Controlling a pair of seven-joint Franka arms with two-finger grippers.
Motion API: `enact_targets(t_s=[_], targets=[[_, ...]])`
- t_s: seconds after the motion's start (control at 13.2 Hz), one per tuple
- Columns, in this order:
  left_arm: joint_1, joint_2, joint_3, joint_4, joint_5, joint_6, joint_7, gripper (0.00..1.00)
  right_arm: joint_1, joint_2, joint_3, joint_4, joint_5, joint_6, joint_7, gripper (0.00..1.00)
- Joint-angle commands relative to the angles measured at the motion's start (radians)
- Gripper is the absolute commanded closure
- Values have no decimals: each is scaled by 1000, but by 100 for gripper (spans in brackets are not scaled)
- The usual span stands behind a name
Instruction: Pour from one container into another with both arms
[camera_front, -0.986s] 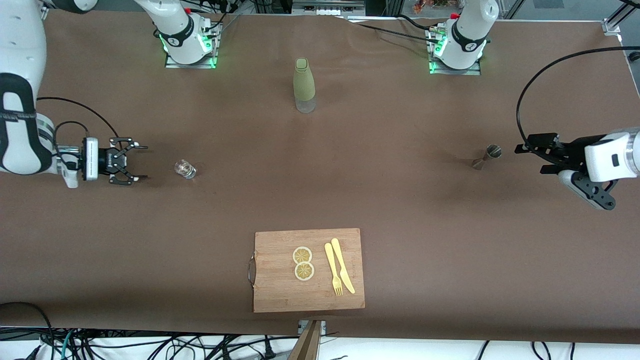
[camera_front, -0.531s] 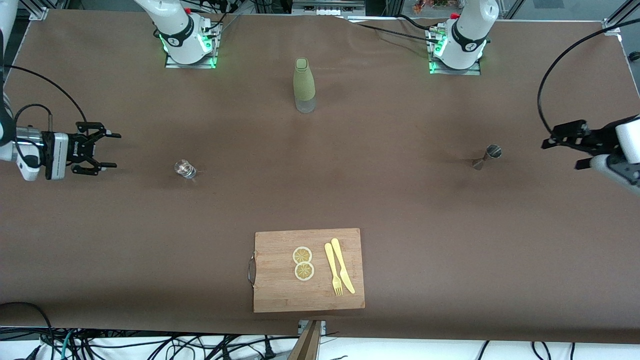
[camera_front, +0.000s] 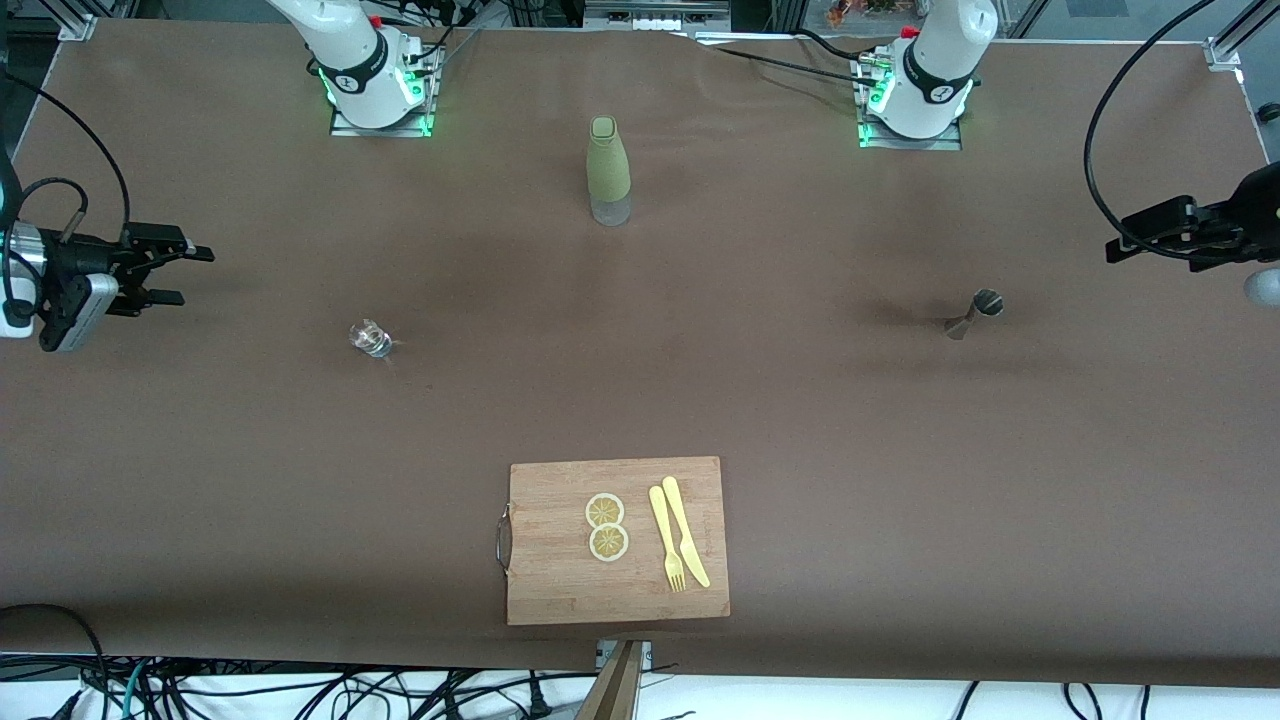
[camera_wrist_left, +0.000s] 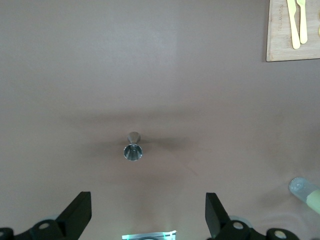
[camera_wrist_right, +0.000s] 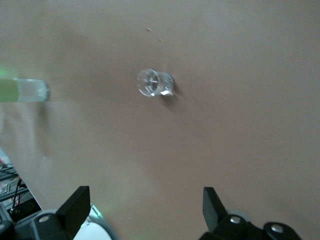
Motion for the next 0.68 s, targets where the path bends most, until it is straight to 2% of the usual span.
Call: enact_targets(t_s=[0.0, 0.08, 0.23, 0.45, 0.61], targets=[[-4, -7, -56, -4, 73, -3, -57, 0, 2, -93, 79, 0, -127, -3, 246, 0], [-4, -7, -59, -4, 81, -3, -57, 0, 2, -112, 119, 16, -177, -3, 335, 0], [-4, -6, -61, -7, 81, -3, -63, 0, 2, -115, 189, 107, -261, -89, 470, 0], [-4, 5, -66, -7, 78, 8, -63, 0, 16, -144, 306, 192, -376, -182, 793, 0], [-4, 6, -90, -7, 81, 8, -74, 0, 16, -198, 321, 197, -370, -205, 935, 0]])
